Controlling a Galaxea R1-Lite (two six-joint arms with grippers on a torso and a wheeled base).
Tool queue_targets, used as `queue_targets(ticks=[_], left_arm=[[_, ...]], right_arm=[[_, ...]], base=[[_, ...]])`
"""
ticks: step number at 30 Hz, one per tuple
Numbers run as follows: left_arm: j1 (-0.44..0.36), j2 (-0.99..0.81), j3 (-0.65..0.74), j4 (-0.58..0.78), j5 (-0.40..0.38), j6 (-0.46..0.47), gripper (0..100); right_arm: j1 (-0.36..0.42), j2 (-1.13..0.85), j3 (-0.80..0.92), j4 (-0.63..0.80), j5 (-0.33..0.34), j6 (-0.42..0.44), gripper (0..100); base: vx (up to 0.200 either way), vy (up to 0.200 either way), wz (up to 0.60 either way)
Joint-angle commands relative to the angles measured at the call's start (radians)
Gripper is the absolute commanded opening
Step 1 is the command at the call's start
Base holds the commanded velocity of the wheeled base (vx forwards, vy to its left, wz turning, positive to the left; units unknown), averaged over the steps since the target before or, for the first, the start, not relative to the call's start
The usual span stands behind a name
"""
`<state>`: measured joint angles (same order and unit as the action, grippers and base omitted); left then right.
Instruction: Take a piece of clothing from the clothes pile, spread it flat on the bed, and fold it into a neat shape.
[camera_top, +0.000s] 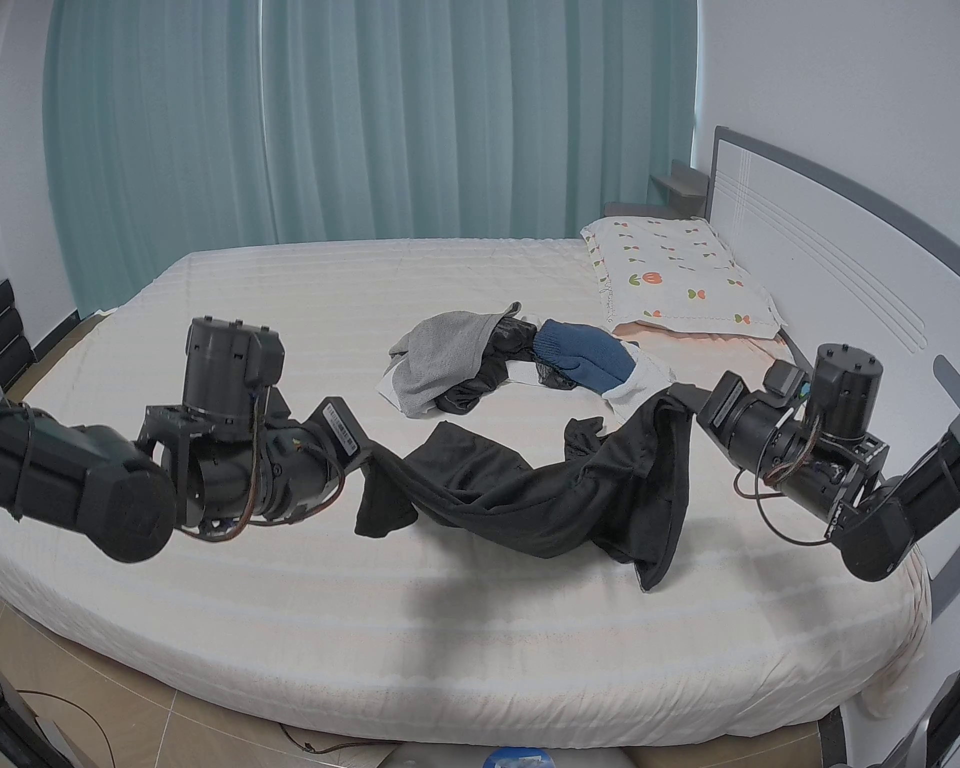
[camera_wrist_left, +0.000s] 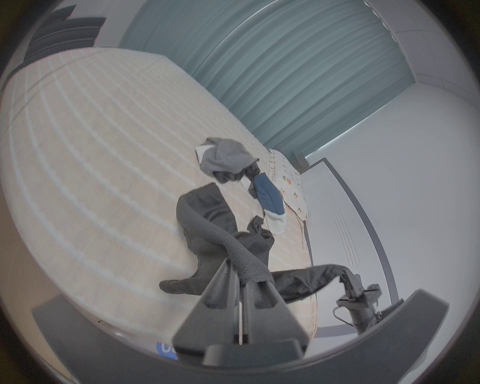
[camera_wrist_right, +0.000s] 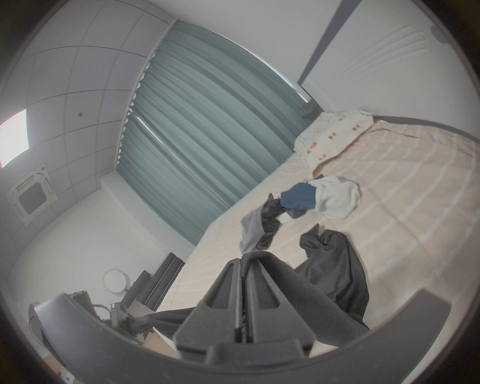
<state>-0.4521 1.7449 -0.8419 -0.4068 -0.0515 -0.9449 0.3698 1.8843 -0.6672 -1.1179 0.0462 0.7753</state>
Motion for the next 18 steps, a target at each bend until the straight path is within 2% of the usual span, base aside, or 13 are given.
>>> queue_targets(ticks=[1,7,18], left_arm=[[0.006,-0.022,0.083,-0.033,-0.030,-0.017,0],[0.009,-0.030,0.107,-0.033,-0.030,-0.028,0],[0.010,-0.036,0.099,-0.040,-0.016,-0.031,0]], right_arm=[[0.005,0.073,0.029,-0.016,-0.014,0.010,0],[0.017,0.045,0.052,-0.017,-0.020,0.010,0],[0.047,-0.005,0.083,-0.016,-0.020,0.009,0]], base=[[-0.200,0.000,0.00],[-0.200,0.000,0.00],[0.000,0.000,0.00]])
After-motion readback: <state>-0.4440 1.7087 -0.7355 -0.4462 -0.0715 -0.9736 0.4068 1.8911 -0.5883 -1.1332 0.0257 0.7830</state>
